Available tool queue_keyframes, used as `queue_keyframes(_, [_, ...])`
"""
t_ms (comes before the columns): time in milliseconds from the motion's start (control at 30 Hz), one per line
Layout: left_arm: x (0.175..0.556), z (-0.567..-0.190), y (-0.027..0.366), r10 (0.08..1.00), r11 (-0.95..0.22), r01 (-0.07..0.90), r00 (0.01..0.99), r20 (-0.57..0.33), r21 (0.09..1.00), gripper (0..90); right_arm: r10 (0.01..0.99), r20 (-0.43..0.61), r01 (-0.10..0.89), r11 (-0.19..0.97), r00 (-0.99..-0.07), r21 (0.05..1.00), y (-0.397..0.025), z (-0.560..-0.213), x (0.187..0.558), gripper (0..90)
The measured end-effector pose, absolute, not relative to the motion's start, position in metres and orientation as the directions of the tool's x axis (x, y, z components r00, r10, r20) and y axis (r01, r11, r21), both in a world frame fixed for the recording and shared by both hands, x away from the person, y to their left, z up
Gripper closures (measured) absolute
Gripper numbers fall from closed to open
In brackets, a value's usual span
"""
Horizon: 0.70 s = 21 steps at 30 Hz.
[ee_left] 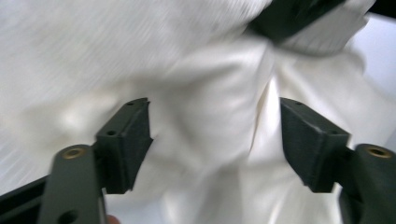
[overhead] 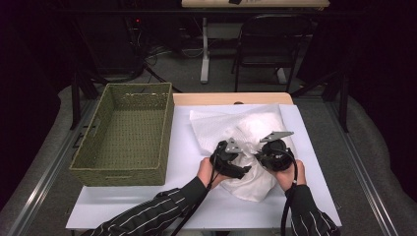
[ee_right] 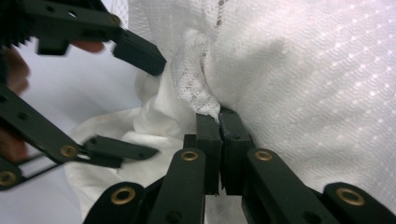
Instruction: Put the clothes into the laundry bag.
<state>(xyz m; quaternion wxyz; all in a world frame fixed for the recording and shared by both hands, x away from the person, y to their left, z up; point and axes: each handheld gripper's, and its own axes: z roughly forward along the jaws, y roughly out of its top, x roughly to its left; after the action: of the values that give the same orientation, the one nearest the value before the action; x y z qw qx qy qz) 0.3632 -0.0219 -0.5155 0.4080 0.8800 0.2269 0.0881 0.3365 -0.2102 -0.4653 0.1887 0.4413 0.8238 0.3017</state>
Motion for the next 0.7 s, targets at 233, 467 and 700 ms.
queue_keyframes(233, [0.357, -0.526, -0.016, 0.484, -0.579, 0.38, 0.872, -0.071, 0.721, 26.6, 0.834, -0.04, 0.598, 0.426, -0.55, 0.679, -0.204, -0.46, 0.334, 88.4])
queue_keyframes(467, [0.361, -0.527, -0.032, 0.474, -0.52, 0.365, 0.875, -0.094, 0.773, 69.3, 0.823, -0.012, 0.589, 0.417, -0.568, 0.692, -0.204, -0.457, 0.331, 88.6])
queue_keyframes(700, [0.379, -0.517, -0.043, 0.465, -0.429, 0.414, 0.863, -0.196, 0.803, 78.5, 0.789, 0.018, 0.547, 0.409, -0.614, 0.73, -0.194, -0.441, 0.32, 89.3])
